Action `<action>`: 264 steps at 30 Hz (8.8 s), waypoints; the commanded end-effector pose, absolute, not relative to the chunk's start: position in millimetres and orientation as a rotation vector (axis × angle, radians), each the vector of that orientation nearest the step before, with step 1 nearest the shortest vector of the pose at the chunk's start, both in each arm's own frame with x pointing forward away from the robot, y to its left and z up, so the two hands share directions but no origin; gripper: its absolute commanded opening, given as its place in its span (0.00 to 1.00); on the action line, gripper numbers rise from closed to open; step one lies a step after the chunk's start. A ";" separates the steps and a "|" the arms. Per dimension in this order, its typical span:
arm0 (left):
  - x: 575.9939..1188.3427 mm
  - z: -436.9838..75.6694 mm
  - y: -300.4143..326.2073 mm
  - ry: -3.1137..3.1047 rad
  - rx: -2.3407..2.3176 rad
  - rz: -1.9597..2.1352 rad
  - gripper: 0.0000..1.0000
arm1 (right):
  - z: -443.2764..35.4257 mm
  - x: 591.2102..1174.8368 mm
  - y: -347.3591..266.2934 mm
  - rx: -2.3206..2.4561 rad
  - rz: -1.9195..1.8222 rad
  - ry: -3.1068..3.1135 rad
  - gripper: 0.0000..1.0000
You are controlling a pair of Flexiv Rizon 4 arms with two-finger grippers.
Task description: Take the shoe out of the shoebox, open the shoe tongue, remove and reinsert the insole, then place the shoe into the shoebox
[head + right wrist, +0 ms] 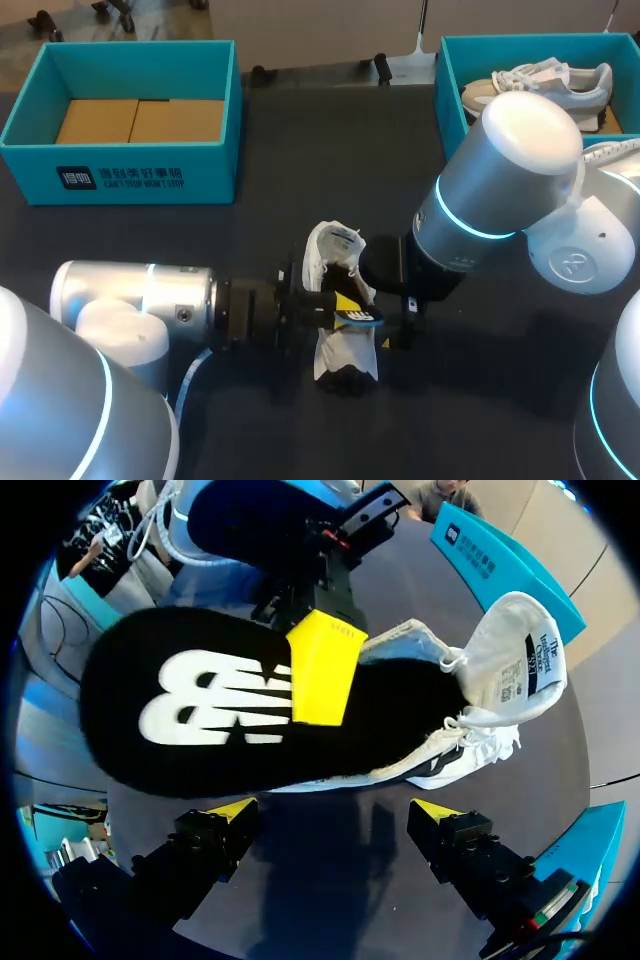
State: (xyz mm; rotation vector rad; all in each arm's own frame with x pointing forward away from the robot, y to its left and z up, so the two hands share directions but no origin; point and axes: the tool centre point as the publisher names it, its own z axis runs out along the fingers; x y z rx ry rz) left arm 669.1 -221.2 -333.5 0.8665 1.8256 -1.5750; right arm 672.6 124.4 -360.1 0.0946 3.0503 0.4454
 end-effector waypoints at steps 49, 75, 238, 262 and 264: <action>687.2 -347.8 -227.2 1.764 0.864 -1.530 0.00 | -361.4 672.0 125.1 0.096 0.445 3.048 1.00; 668.0 -327.4 -217.7 1.809 0.832 -1.609 0.00 | -361.4 672.0 125.1 0.096 0.445 3.048 1.00; 659.6 -253.3 -96.3 2.607 1.970 -0.997 0.00 | -297.5 712.3 -34.2 0.150 0.452 3.126 1.00; 672.2 -262.6 -161.9 2.477 2.123 -0.748 0.00 | -287.8 715.0 -80.7 0.361 0.409 3.146 1.00; 667.0 -271.1 -173.6 2.454 2.146 -0.752 0.00 | -287.8 715.0 -80.7 0.361 0.409 3.146 1.00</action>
